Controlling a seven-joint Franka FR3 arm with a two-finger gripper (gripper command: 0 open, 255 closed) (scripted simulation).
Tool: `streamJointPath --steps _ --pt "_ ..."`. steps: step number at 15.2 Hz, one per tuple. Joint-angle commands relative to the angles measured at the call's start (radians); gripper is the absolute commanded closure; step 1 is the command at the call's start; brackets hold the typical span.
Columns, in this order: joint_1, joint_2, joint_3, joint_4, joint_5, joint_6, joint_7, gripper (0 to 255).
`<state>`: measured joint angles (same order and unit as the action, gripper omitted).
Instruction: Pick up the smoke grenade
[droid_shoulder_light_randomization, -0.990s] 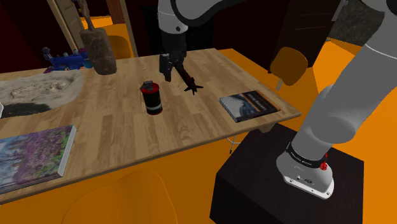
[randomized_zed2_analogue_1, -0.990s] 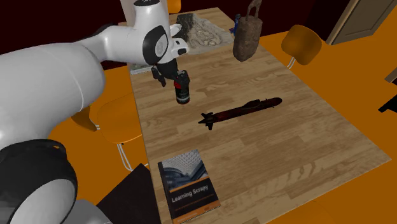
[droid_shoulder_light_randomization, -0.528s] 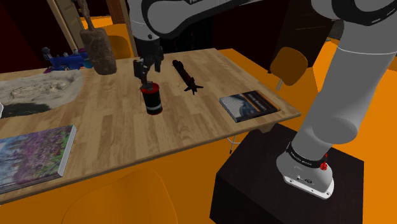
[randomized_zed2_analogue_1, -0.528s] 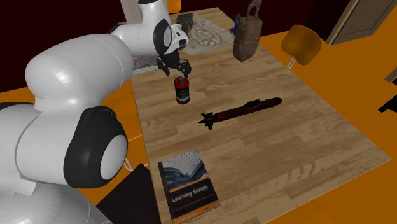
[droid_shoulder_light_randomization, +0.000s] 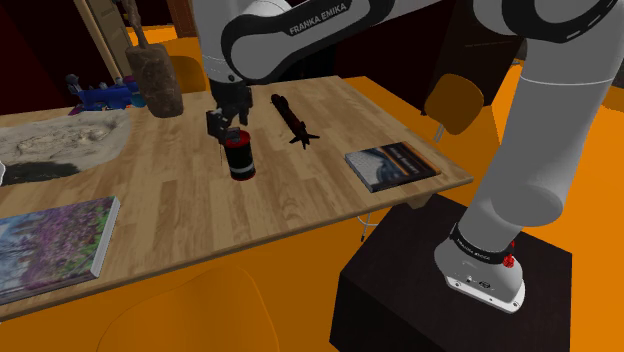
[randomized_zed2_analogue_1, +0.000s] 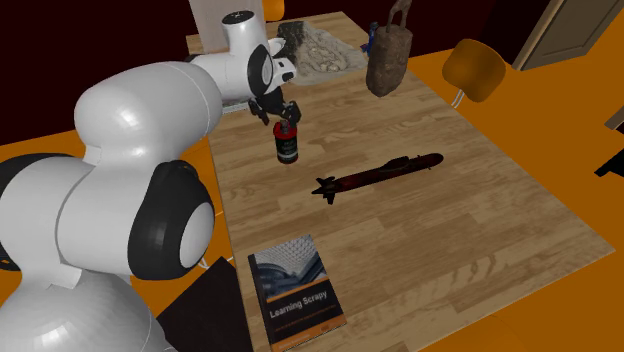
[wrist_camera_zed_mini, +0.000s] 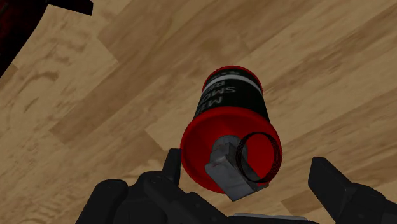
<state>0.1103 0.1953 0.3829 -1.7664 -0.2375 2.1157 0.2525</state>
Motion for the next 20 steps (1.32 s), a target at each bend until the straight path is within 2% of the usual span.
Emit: streamJointPath --steps 1,2,3,12,20 --pt "0.0 0.004 -0.001 -0.012 -0.003 0.016 0.004 0" --pt "0.0 0.004 -0.001 -0.012 -0.003 0.016 0.004 0" --pt "0.0 0.003 -0.001 -0.012 -0.003 0.015 0.004 255" --pt "0.0 0.004 -0.001 -0.012 -0.004 0.016 0.004 255" --pt "0.0 -0.016 0.004 0.071 0.015 -0.084 -0.018 255"
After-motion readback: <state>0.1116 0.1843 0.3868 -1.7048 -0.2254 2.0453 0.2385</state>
